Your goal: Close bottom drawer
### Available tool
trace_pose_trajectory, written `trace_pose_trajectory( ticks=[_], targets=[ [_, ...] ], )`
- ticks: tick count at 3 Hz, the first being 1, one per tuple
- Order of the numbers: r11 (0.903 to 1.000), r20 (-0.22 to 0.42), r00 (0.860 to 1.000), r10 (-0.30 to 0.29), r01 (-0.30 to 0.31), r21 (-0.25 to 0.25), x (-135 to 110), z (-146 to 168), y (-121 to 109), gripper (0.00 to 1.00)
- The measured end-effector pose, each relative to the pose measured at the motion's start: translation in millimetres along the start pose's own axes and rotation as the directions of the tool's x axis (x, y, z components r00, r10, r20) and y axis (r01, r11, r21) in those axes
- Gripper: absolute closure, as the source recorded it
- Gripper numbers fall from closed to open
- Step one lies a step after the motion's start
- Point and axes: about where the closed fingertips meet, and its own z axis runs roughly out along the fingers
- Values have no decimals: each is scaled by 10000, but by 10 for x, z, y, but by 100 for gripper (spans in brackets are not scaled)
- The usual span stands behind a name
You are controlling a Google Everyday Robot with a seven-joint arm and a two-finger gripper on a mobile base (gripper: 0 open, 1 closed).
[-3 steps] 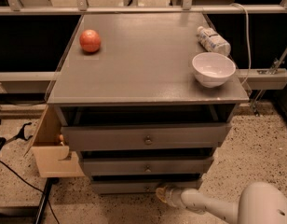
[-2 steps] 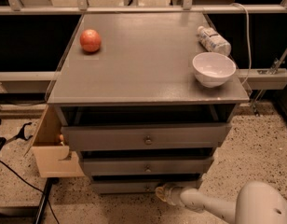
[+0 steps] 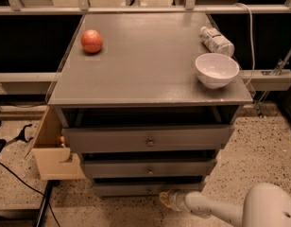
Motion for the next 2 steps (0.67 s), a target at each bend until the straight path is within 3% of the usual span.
trace_pose_trajectory(
  ticks=[1, 2],
  targets=[
    [9974, 181, 9987, 486, -476, -545, -84, -218, 217, 100],
    [9859, 438, 9933, 1071, -1004, -1337, -201, -437, 456, 97]
  ],
)
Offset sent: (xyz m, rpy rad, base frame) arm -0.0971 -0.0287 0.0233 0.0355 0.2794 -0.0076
